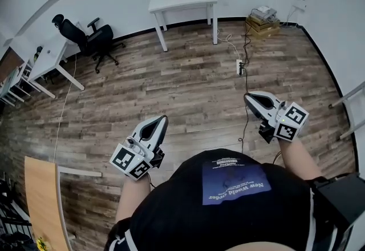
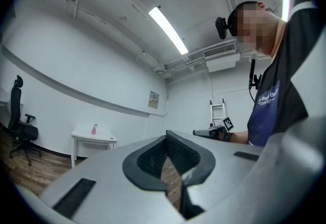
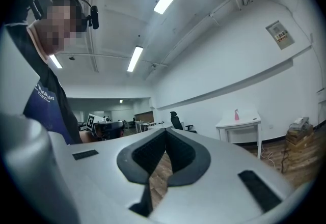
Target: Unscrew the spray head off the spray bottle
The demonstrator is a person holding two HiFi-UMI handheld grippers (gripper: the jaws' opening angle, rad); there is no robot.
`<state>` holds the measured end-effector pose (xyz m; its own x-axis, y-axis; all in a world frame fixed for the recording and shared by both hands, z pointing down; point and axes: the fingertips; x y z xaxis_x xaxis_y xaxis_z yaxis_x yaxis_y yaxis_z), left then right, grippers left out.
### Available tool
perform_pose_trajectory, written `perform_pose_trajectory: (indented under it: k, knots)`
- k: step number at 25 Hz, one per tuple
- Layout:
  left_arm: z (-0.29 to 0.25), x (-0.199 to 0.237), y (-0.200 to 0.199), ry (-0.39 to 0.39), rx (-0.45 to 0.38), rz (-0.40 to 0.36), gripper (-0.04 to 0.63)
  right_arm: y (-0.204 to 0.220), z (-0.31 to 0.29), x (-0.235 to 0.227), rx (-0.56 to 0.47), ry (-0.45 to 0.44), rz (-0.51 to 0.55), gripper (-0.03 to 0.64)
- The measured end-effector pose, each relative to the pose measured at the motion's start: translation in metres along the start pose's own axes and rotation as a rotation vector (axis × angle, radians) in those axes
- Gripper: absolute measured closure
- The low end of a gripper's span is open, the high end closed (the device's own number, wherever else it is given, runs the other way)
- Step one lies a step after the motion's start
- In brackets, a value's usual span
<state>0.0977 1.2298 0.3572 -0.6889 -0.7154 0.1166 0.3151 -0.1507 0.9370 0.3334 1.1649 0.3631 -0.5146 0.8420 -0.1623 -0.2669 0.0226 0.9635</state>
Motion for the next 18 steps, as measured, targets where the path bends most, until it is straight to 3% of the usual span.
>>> perform_pose_trajectory:
  k: [10,18]
  knots:
    - [0.039,0.123,-0.027,-0.023,-0.027,-0.003,0.594,0.019,-0.114,-0.014,-0.024,0.067,-0.007,0.62]
    - [0.022,0.177,-0.022,-0.044,-0.028,0.025,0.594,0.033,-0.164,-0.046,0.02,0.066,-0.022,0.62]
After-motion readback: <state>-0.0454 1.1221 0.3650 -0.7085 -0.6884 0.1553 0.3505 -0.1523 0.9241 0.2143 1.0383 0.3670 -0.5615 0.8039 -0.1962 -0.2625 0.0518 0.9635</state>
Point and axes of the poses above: the fingertips, and each gripper's own axes: z backward along the fingers, x to its left, y out of its underside, and after that the axes turned 11 degrees about -x, right-handed
